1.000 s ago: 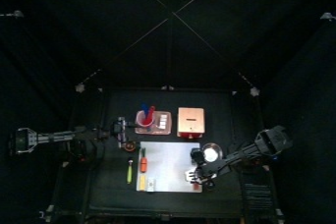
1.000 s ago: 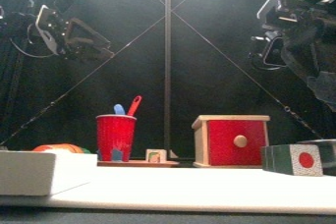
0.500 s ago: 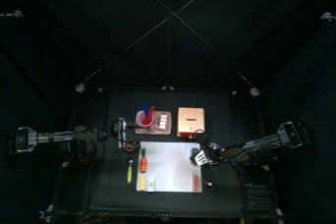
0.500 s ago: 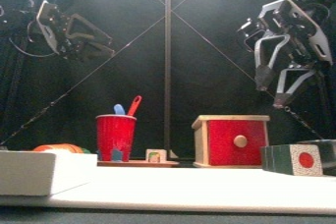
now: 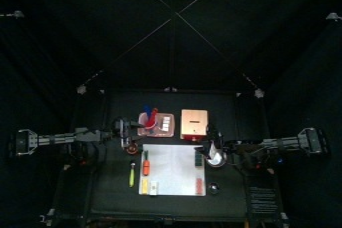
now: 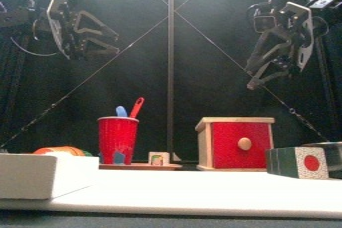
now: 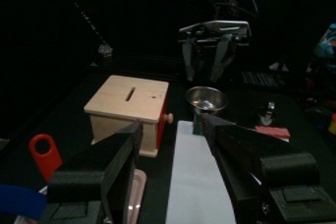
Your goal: Put salmon on rice
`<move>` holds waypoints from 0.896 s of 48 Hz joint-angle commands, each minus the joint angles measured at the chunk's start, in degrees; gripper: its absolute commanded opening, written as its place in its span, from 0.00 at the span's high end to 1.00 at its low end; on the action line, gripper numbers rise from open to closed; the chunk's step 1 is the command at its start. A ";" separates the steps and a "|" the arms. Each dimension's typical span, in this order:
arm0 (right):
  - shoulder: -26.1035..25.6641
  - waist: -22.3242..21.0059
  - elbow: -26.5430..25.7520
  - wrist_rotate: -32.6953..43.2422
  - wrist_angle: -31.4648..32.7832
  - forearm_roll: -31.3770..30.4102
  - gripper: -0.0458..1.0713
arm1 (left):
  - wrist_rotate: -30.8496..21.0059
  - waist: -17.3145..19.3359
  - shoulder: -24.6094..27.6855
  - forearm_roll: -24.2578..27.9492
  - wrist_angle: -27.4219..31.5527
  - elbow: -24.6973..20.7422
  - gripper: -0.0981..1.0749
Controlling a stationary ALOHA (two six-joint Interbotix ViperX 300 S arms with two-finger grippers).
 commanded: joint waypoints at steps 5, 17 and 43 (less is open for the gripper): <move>-0.35 -1.41 0.09 -0.70 -2.81 -2.29 0.18 | 0.00 -0.35 0.09 -2.11 0.35 -1.58 0.18; -0.09 -1.76 0.88 -0.53 -3.08 -0.97 0.18 | 0.00 -1.05 0.09 -3.69 0.97 -1.32 0.18; 1.05 -2.90 0.88 -0.79 -2.81 -0.79 0.18 | 0.09 -0.53 0.09 -5.36 1.41 -0.88 0.18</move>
